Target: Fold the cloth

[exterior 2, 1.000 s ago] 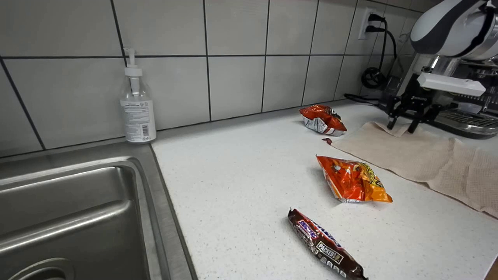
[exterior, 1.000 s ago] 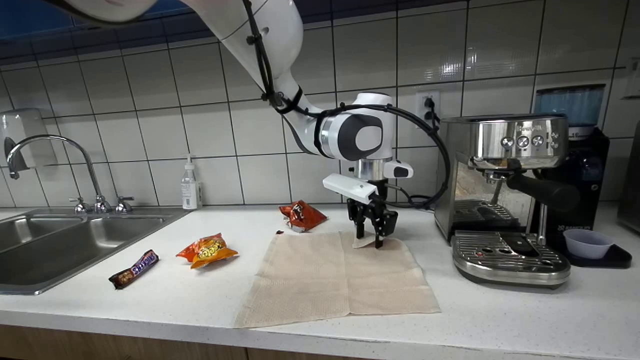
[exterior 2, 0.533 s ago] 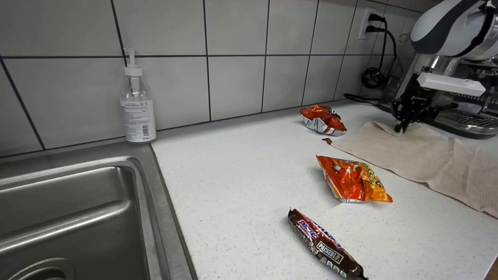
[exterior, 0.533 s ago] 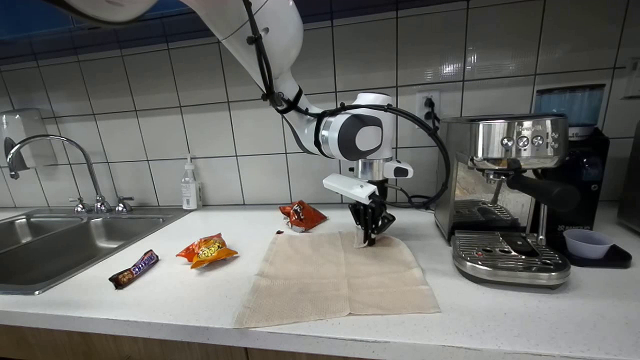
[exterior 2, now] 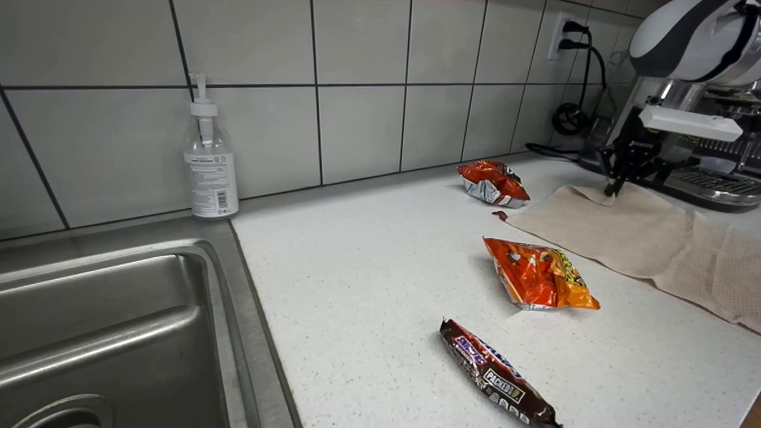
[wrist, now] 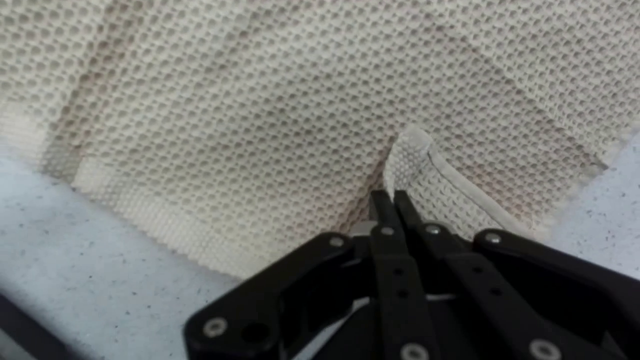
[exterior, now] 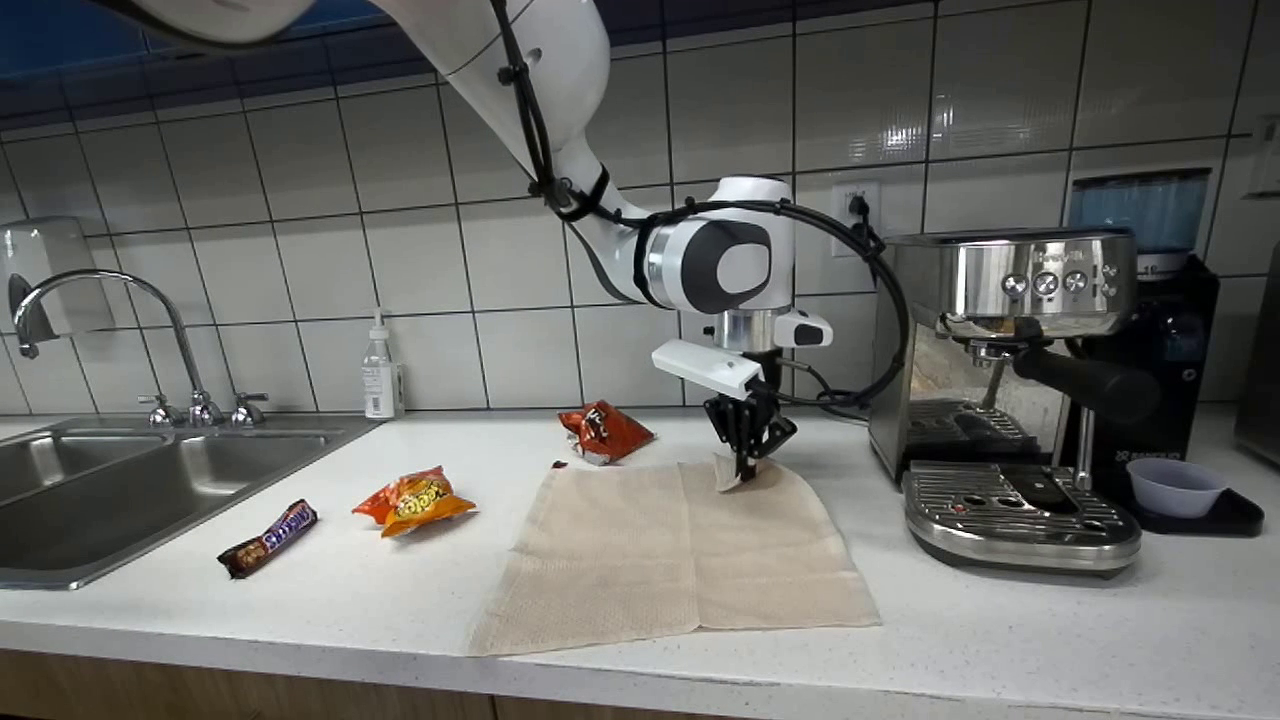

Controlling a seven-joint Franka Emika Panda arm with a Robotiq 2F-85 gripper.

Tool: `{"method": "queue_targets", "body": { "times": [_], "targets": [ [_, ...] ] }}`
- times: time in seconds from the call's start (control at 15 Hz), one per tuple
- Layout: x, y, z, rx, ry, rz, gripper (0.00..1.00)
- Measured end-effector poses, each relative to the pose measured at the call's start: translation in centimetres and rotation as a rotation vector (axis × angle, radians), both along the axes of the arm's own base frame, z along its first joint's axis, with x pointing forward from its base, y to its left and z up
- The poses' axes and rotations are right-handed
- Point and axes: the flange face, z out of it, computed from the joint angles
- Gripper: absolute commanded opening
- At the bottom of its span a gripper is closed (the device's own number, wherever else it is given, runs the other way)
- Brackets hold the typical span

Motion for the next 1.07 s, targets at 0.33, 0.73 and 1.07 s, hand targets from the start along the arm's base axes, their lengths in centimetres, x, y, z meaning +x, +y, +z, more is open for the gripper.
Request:
{"method": "queue_targets", "body": {
  "times": [0.33, 0.73, 1.07],
  "targets": [
    [-0.1, -0.9, 1.1, -0.005, -0.016, -0.004, 0.01],
    [-0.2, -0.8, 3.5, 0.012, -0.027, -0.006, 0.01],
    [-0.8, -0.6, 5.1, 0.012, -0.039, -0.008, 0.01]
  ]
}}
